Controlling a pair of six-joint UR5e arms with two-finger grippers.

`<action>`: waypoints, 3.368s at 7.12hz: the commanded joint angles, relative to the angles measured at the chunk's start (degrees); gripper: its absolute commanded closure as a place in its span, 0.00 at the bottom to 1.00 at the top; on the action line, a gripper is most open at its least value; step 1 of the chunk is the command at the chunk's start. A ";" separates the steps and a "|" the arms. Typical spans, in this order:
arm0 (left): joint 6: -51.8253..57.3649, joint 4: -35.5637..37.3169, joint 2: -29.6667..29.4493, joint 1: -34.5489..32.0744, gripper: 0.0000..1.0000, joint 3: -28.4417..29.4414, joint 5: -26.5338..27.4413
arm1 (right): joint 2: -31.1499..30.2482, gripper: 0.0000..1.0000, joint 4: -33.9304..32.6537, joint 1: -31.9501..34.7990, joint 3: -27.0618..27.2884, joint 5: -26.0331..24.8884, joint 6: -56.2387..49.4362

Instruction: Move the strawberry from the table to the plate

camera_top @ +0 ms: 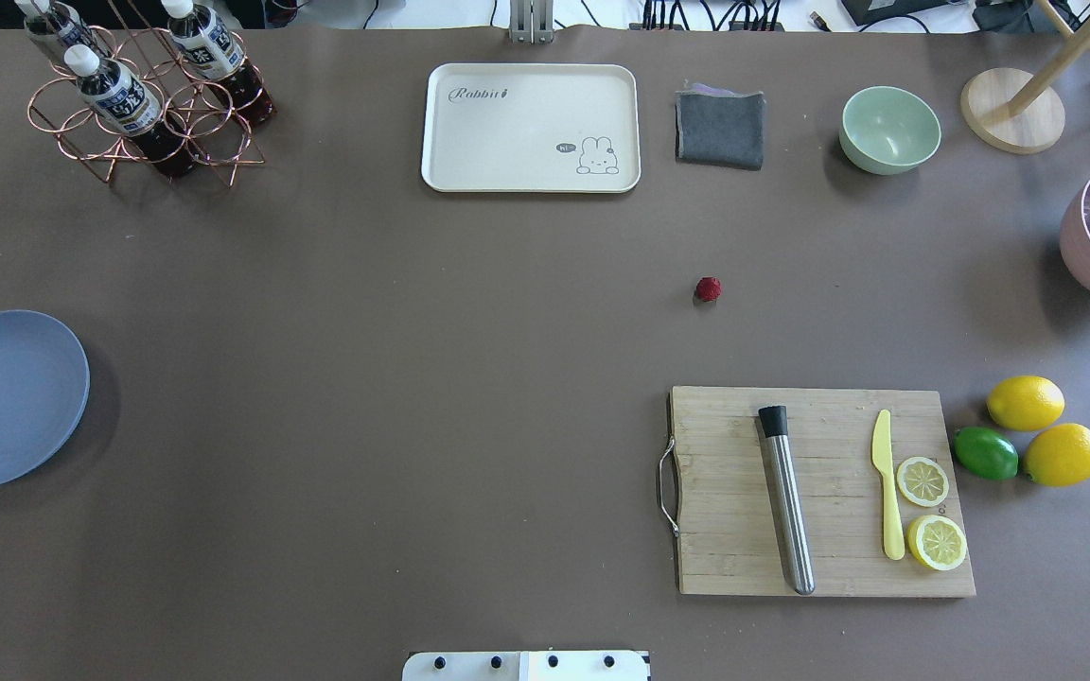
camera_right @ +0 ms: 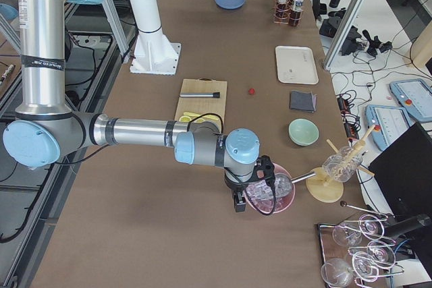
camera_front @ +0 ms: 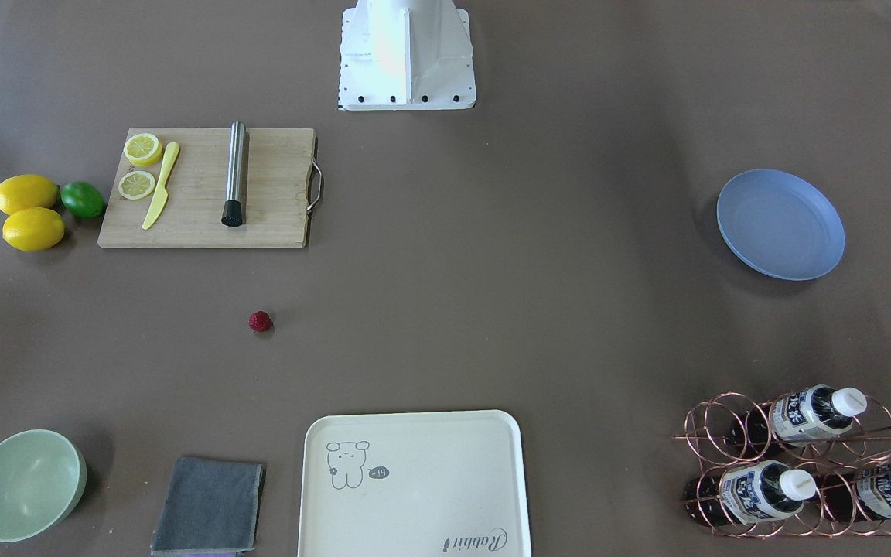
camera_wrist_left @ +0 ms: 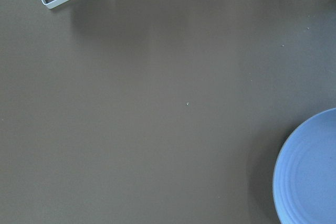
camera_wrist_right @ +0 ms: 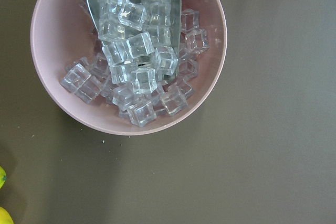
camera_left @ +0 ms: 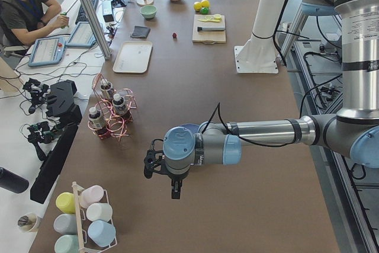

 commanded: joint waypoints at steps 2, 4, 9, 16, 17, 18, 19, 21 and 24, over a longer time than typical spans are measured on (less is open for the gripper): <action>-0.96 -1.13 0.21 0.18 0.02 0.11 -0.17 | -0.07 0.00 -0.01 0.00 0.01 -0.09 0.00; -1.13 -2.72 0.30 1.40 0.02 0.55 0.00 | -0.24 0.00 -0.01 0.00 -0.08 -0.09 0.00; -0.78 -4.38 0.48 2.55 0.02 0.55 0.09 | -1.30 0.00 0.08 -0.08 0.18 0.26 0.00; -1.48 -9.14 3.03 3.87 0.02 0.11 -0.44 | -0.94 0.00 0.70 -0.61 -1.13 0.88 0.00; -1.48 -9.14 3.03 3.87 0.03 0.11 -0.53 | -1.03 0.00 0.70 -0.61 -1.13 0.88 0.00; -1.48 -9.14 3.12 3.87 0.03 0.11 -0.53 | -1.12 0.00 0.70 -0.61 -0.96 0.96 0.00; -1.40 -9.14 3.12 3.87 0.02 0.11 -0.53 | -1.21 0.00 0.70 -0.61 -1.05 1.05 0.00; -1.48 -9.23 3.12 3.96 0.02 0.11 -0.44 | -1.38 0.00 0.70 -0.61 -0.96 1.05 -0.26; -14.75 -18.05 3.29 10.86 0.02 0.37 -0.35 | -1.38 0.00 0.70 -0.61 -1.13 0.97 -0.18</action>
